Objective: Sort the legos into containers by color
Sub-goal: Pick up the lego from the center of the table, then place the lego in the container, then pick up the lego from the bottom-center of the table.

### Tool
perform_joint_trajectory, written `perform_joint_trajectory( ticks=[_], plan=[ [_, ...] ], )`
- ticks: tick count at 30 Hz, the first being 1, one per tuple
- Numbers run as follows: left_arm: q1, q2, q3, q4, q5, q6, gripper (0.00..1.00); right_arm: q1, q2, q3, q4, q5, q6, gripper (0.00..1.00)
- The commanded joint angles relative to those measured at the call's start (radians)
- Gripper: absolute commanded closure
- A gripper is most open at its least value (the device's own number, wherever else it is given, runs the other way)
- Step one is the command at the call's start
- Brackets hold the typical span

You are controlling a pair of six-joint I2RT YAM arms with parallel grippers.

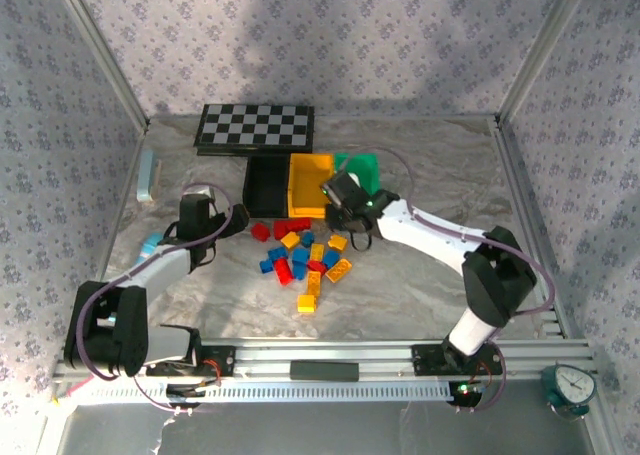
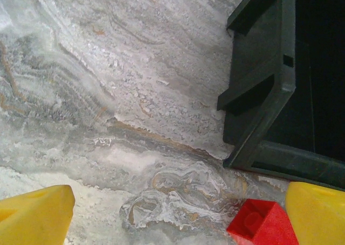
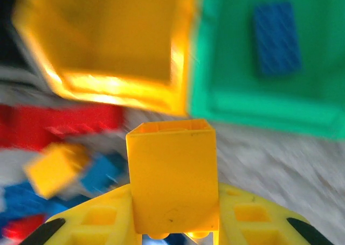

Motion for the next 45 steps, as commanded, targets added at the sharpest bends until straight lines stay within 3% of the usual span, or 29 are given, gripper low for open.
perform_joint_trajectory(
  ticks=[1, 9, 14, 20, 27, 31, 36, 45],
  plan=[
    [0.003, 0.005, 0.034, -0.027, -0.013, -0.026, 0.0, 0.036, 0.139, 0.181, -0.026, -0.021, -0.069, 0.69],
    [0.017, -0.007, 0.03, -0.053, -0.051, -0.047, 0.0, 0.058, 0.512, 0.696, -0.166, -0.063, -0.143, 0.66],
    [0.02, -0.013, 0.028, -0.055, -0.052, -0.051, 0.0, 0.055, 0.624, 0.89, -0.237, -0.086, -0.166, 0.52],
    [0.021, -0.011, 0.029, -0.06, -0.043, -0.057, 0.0, 0.082, 0.524, 0.75, -0.192, -0.054, -0.165, 0.46],
    [0.023, 0.019, 0.029, -0.043, -0.017, -0.078, 0.0, 0.162, 0.311, 0.378, -0.091, -0.094, -0.132, 0.48],
    [0.023, 0.003, 0.014, -0.032, -0.017, -0.091, 0.0, 0.228, 0.241, 0.259, -0.115, -0.106, -0.105, 0.48],
    [0.023, -0.01, -0.006, -0.006, -0.005, -0.103, 0.0, 0.303, 0.209, 0.213, -0.198, -0.042, -0.101, 0.47],
    [0.025, 0.001, 0.0, -0.012, -0.007, -0.1, 0.0, 0.358, 0.298, 0.254, -0.274, -0.032, -0.132, 0.46]
  ],
)
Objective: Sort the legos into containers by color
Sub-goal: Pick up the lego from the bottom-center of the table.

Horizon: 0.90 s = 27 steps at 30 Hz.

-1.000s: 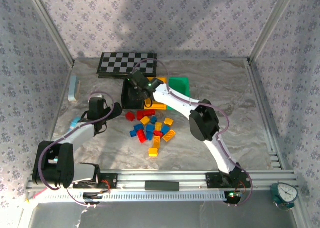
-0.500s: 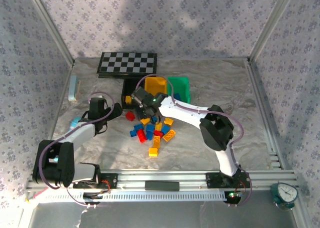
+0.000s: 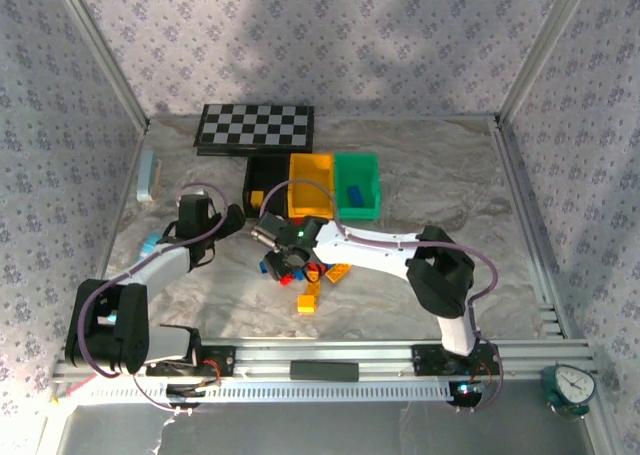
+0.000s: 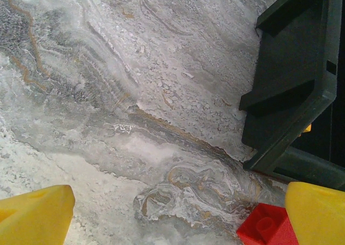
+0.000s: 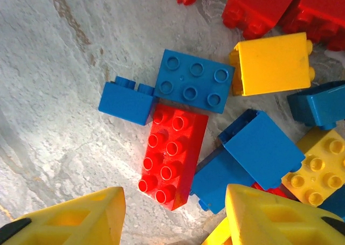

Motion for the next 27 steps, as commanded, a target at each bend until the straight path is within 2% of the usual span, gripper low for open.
perform_joint_trajectory(
  ticks=[1, 14, 21, 24, 27],
  plan=[
    [0.006, -0.008, -0.002, 0.02, 0.011, -0.009, 0.0, 0.024, 0.05, 0.038, -0.088, 0.057, -0.011, 0.45],
    [0.008, -0.009, 0.002, 0.01, -0.003, -0.004, 0.0, 0.038, 0.174, 0.144, -0.12, 0.049, -0.009, 0.4],
    [0.008, -0.007, 0.003, 0.009, -0.001, -0.004, 0.0, 0.052, 0.24, 0.189, -0.187, 0.103, -0.017, 0.4],
    [0.007, -0.008, 0.002, 0.016, 0.006, -0.004, 0.0, 0.062, 0.246, 0.192, -0.198, 0.117, -0.017, 0.43],
    [0.008, -0.006, 0.001, 0.016, 0.007, -0.006, 0.0, 0.062, 0.235, 0.182, -0.195, 0.13, -0.011, 0.55]
  ],
)
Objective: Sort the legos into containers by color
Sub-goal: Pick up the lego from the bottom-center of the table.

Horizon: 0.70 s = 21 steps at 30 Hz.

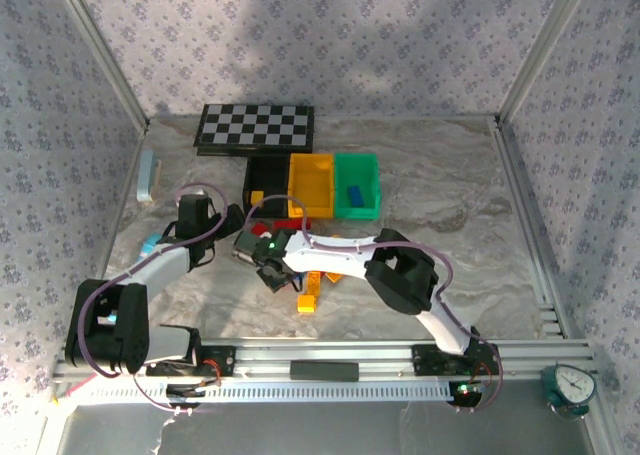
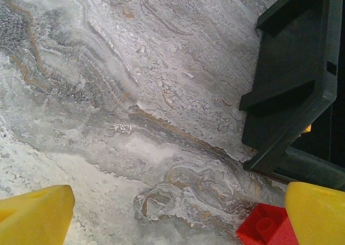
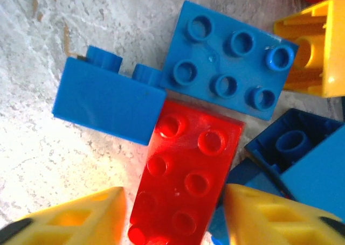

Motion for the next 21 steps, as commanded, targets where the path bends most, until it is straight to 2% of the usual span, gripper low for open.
perform_joint_trajectory(
  ticks=[1, 12, 16, 21],
  plan=[
    [0.006, -0.006, 0.002, 0.016, 0.005, -0.002, 0.0, 0.006, 0.002, 0.004, -0.044, 0.032, 0.0, 0.58],
    [0.006, -0.003, 0.001, 0.016, 0.012, -0.006, 0.0, -0.039, -0.15, -0.032, 0.024, 0.044, -0.043, 0.6],
    [0.006, 0.006, 0.005, 0.019, 0.016, -0.008, 0.0, -0.11, -0.194, -0.032, 0.082, 0.048, -0.052, 0.61],
    [0.006, 0.008, 0.005, 0.019, 0.013, -0.007, 0.0, -0.217, -0.174, 0.027, 0.129, 0.073, -0.039, 0.6]
  ],
)
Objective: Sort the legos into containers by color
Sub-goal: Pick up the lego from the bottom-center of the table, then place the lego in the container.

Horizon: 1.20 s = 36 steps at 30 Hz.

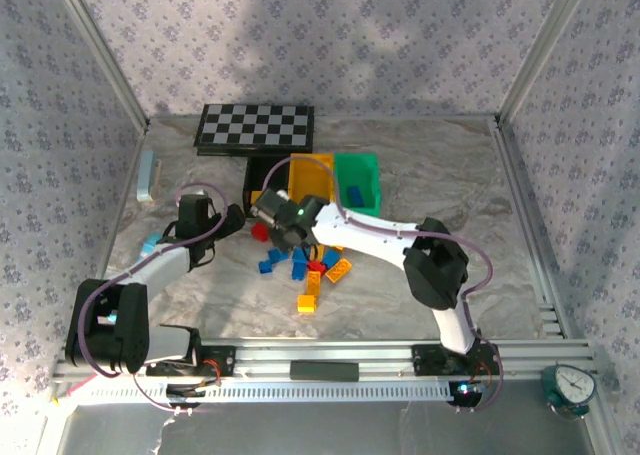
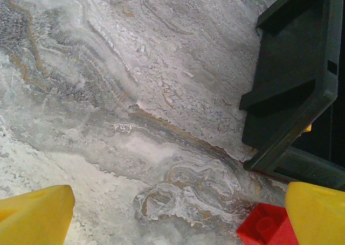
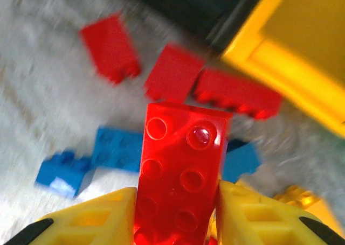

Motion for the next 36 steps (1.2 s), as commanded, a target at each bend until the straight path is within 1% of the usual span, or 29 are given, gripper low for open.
perform_joint_trajectory(
  ticks=[1, 6, 9, 10, 12, 14, 19, 22, 26, 31, 36],
  plan=[
    [0.006, 0.007, 0.007, 0.017, 0.012, -0.007, 0.0, -0.07, 0.008, 0.048, 0.046, 0.037, 0.003, 0.61],
    [0.006, 0.005, 0.006, 0.025, 0.019, -0.003, 0.0, -0.178, 0.073, 0.124, 0.077, -0.01, 0.034, 0.61],
    [0.006, 0.016, 0.016, 0.011, 0.012, 0.004, 0.0, -0.219, 0.129, 0.19, 0.054, -0.011, 0.032, 0.6],
    [0.008, 0.022, 0.024, -0.003, 0.005, 0.004, 0.0, -0.232, 0.146, 0.214, 0.038, -0.012, 0.035, 0.58],
    [0.011, 0.031, 0.035, -0.016, 0.002, 0.006, 0.0, -0.238, 0.161, 0.242, 0.01, 0.005, 0.048, 0.52],
    [0.011, 0.035, 0.036, -0.013, 0.012, 0.003, 0.0, -0.229, 0.145, 0.221, 0.027, 0.009, 0.045, 0.46],
    [0.01, 0.048, 0.035, 0.0, 0.036, -0.006, 0.0, -0.193, 0.11, 0.182, 0.022, 0.024, 0.035, 0.44],
    [0.011, 0.058, 0.041, 0.0, 0.059, -0.001, 0.0, -0.166, 0.061, 0.124, 0.03, 0.021, 0.036, 0.44],
    [0.01, 0.069, 0.04, 0.012, 0.082, -0.01, 0.0, -0.137, -0.023, 0.015, 0.023, 0.072, 0.05, 0.44],
    [0.01, 0.074, 0.034, 0.027, 0.098, -0.016, 0.0, -0.136, -0.126, -0.148, 0.049, 0.084, 0.099, 0.44],
    [0.015, 0.06, 0.035, 0.011, 0.075, -0.008, 0.0, -0.146, -0.199, -0.276, 0.073, 0.079, 0.148, 0.44]
  ],
)
